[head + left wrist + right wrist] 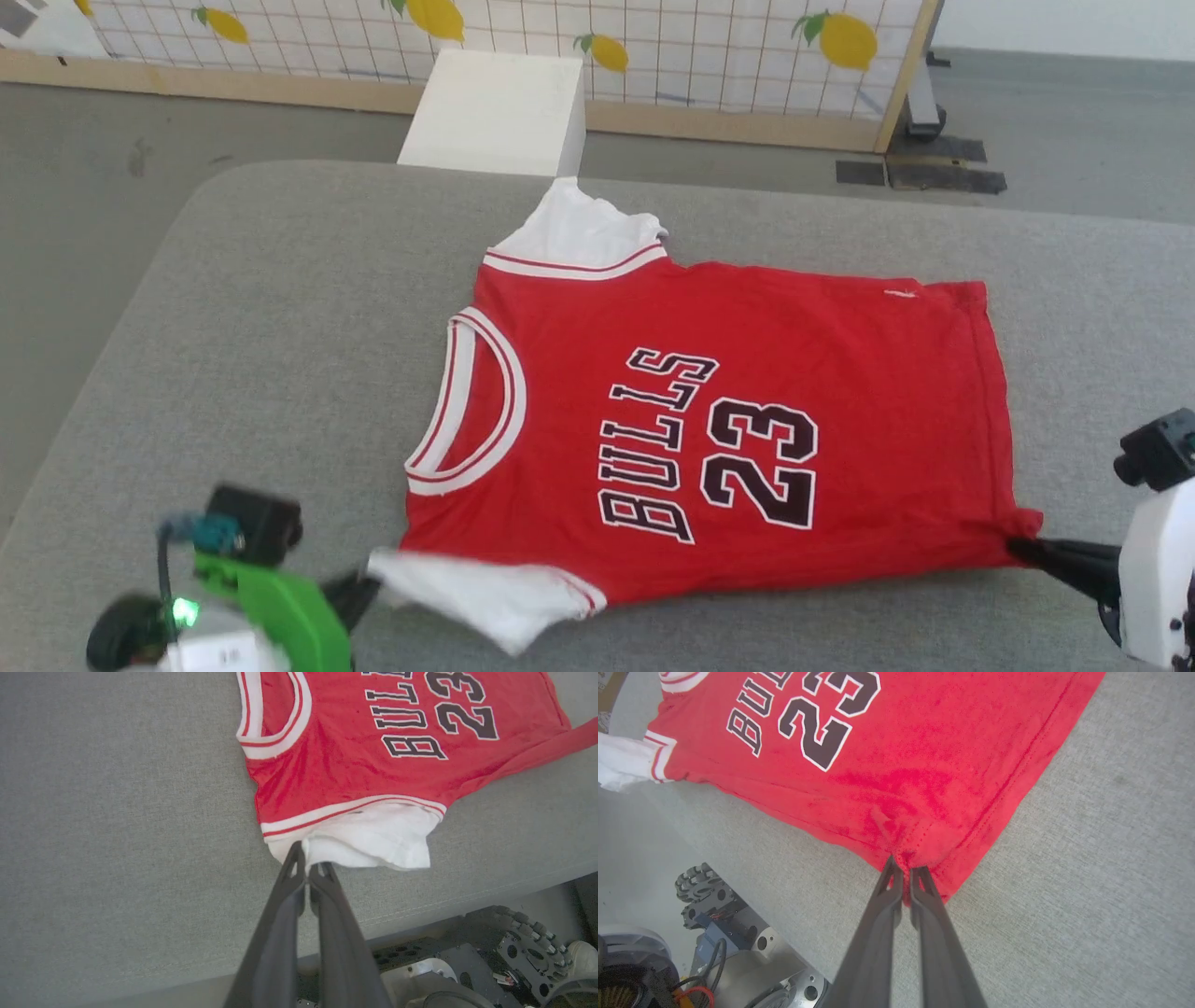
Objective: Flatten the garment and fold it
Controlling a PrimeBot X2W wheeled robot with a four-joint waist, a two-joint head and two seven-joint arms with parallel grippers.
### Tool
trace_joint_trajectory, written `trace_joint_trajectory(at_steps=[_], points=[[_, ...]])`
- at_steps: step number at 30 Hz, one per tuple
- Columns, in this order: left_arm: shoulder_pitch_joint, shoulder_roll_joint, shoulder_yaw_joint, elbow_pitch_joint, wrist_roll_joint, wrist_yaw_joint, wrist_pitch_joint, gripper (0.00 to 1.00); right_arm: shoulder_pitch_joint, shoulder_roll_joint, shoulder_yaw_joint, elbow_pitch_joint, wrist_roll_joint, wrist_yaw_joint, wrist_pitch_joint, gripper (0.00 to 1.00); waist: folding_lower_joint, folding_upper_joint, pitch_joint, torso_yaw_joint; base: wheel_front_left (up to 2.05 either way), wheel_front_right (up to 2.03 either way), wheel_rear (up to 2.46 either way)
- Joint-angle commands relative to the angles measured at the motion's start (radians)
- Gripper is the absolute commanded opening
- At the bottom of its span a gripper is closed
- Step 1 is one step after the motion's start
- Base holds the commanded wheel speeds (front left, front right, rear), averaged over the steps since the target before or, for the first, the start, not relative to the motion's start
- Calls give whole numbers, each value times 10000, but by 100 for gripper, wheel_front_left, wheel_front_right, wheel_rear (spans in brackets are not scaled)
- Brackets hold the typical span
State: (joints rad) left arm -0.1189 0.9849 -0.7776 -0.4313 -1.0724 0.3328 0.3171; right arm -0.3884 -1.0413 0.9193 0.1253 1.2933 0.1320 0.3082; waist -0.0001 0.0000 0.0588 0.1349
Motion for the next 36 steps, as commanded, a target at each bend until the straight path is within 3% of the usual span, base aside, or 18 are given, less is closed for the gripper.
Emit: trace_joint_trajectory(at_steps=[1, 12, 35, 36], points=[[-488, -281, 202, 49, 191, 53, -159, 0, -79, 141, -169, -34, -12, -13, -59, 0, 1, 0, 225, -86, 0, 0, 0], [-2715, -2179, 857, 1511, 733, 160, -971, 0, -611, 948, -1591, 396, -556, -13, 192, 0, 1, 0, 1283, -334, 0, 0, 0], [-5496, -3483, -192, 6132, 1966, -1077, -400, 0, -1373, 2771, -3307, 1200, -3463, -13, 1925, 0, 1, 0, 2908, -707, 0, 0, 0], [-5540, -3546, -204, 6313, 1999, -1058, -437, 22, -1392, 2861, -3387, 1277, -3571, -13, 1952, 0, 1, 0, 2933, -708, 0, 0, 0]])
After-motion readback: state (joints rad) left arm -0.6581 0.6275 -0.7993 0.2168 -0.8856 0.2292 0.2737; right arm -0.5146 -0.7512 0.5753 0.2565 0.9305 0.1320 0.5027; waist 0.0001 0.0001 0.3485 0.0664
